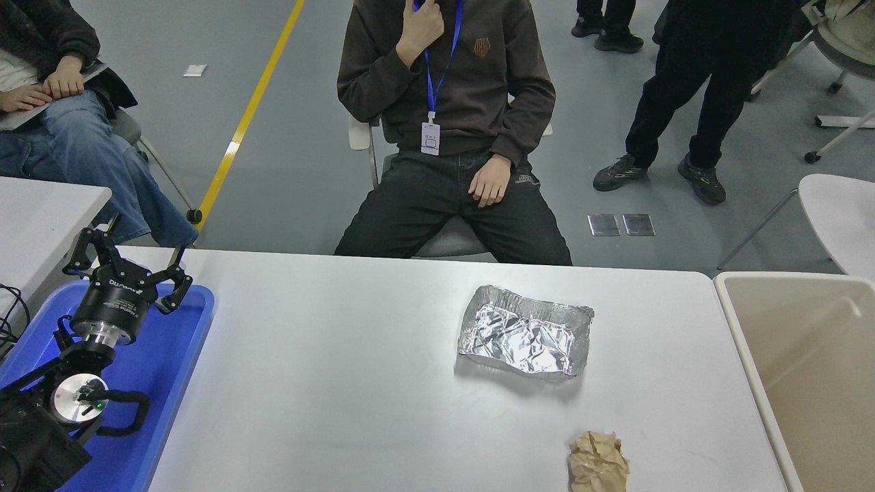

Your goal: Clean the table surface

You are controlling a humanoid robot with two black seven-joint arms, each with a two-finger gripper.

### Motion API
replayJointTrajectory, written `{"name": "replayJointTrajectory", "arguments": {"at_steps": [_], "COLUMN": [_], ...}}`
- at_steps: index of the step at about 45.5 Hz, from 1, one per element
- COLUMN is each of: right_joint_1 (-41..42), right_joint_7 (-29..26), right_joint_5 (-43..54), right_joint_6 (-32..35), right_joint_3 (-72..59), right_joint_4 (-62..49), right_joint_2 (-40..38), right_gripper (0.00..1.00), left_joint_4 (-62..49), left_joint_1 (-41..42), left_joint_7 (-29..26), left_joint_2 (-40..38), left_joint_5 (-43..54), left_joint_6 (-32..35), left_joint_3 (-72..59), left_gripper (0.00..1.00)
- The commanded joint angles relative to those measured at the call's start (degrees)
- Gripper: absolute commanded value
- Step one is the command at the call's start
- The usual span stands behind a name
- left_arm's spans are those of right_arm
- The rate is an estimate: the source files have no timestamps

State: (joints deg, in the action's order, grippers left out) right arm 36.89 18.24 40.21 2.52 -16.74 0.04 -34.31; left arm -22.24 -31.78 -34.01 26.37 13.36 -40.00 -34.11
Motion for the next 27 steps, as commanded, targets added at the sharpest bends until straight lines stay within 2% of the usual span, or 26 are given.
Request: {"name": "replayJointTrajectory", "arguments": {"at_steps": [1,17,27], "right_joint_1": [0.2,0.7,-0.9], "right_joint_7": [-0.1,-0.2,-0.1], "right_joint_5": [-2.9,-2.9,-3.0], "right_joint_6": [0.2,0.5,0.6], "right_joint_3": [0.5,17.6,37.8], "right_joint_4": [0.5,6.9,12.9], "right_joint_2": [-0.9,-4.9,-5.9], "right_gripper": [0.96,0.99,0.99], "left_joint_4": [0.0,0.0,0.0], "left_joint_1": [0.0,0.0,0.0], "left_joint_7": [0.0,0.0,0.0], "left_joint_2": [0.0,0.0,0.0], "left_joint_5": [0.0,0.0,0.0], "left_joint_6": [0.0,-0.1,0.0], "left_joint_3": [0.0,0.0,0.0], "left_gripper": [1.00,1.00,1.00]}}
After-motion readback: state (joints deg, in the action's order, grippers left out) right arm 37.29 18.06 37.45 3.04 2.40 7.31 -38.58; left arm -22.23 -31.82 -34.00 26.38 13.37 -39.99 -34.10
